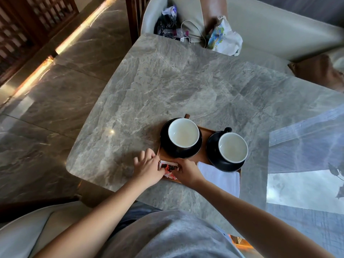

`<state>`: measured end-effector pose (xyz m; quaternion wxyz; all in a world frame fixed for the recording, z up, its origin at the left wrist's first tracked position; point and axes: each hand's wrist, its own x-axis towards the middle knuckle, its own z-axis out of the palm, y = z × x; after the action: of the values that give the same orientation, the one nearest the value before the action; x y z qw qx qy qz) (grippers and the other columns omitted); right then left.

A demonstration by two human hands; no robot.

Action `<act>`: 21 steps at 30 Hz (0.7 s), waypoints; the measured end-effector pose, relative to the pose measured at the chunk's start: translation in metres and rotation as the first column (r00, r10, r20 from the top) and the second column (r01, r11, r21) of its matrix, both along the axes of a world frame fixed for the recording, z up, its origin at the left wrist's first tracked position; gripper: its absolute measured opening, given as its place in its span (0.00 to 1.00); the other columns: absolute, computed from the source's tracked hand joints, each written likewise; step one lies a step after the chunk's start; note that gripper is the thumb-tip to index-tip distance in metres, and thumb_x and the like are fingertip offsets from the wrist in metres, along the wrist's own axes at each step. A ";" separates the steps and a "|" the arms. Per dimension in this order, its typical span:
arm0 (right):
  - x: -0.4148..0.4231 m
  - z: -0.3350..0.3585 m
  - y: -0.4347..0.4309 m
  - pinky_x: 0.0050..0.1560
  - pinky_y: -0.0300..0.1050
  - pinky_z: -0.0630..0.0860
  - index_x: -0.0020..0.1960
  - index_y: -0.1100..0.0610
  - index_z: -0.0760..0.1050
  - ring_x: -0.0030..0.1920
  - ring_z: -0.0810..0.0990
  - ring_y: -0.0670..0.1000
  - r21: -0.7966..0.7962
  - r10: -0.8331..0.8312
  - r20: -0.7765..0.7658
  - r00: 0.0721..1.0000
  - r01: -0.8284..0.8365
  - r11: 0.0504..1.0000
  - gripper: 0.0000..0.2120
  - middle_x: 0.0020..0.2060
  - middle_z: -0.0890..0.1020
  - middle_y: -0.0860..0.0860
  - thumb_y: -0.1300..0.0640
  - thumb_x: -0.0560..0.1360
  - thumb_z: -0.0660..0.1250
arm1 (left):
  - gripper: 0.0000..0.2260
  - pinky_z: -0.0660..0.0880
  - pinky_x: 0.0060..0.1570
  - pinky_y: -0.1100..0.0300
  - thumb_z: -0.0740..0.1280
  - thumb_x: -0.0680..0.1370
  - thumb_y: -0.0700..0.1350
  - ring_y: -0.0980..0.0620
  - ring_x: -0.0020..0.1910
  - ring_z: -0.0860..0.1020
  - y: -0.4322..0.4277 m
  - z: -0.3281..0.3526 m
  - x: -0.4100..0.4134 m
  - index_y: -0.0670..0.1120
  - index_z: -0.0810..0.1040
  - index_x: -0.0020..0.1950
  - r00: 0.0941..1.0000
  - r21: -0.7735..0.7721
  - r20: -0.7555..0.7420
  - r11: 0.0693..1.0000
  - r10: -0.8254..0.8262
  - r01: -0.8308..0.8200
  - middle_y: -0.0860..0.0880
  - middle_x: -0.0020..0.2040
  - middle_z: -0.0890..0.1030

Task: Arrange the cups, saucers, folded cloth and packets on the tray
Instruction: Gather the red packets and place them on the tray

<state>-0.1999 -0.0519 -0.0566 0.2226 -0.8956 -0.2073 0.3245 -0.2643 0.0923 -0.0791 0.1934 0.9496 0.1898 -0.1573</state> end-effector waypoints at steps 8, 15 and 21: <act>-0.004 0.000 0.000 0.49 0.41 0.72 0.62 0.52 0.76 0.54 0.79 0.55 0.079 -0.010 -0.002 1.000 0.010 0.997 0.19 0.54 0.82 0.55 0.61 0.72 0.62 | 0.15 0.64 0.48 0.52 0.67 0.69 0.46 0.48 0.55 0.71 -0.003 0.000 -0.003 0.52 0.74 0.55 0.962 0.077 0.205 0.983 -0.179 0.167 0.52 0.56 0.73; -0.005 -0.001 -0.005 0.50 0.36 0.68 0.63 0.53 0.75 0.56 0.77 0.53 0.103 -0.029 -0.008 1.000 0.030 0.994 0.18 0.55 0.79 0.54 0.58 0.73 0.67 | 0.14 0.65 0.51 0.52 0.61 0.73 0.47 0.48 0.56 0.70 -0.007 0.002 -0.006 0.52 0.73 0.58 0.959 0.075 0.166 0.973 -0.229 0.219 0.52 0.56 0.75; -0.006 0.009 -0.007 0.59 0.44 0.72 0.65 0.57 0.71 0.59 0.75 0.52 0.146 -0.145 -0.174 0.974 0.171 0.974 0.20 0.59 0.77 0.53 0.62 0.74 0.64 | 0.13 0.65 0.53 0.52 0.60 0.74 0.49 0.47 0.57 0.69 -0.009 0.004 -0.003 0.51 0.72 0.58 0.964 0.108 0.139 0.971 -0.226 0.212 0.51 0.57 0.73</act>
<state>-0.2057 -0.0589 -0.0473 0.3352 -0.8591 -0.1417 0.3599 -0.2676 0.0832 -0.0755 0.1444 0.9818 0.0756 -0.0970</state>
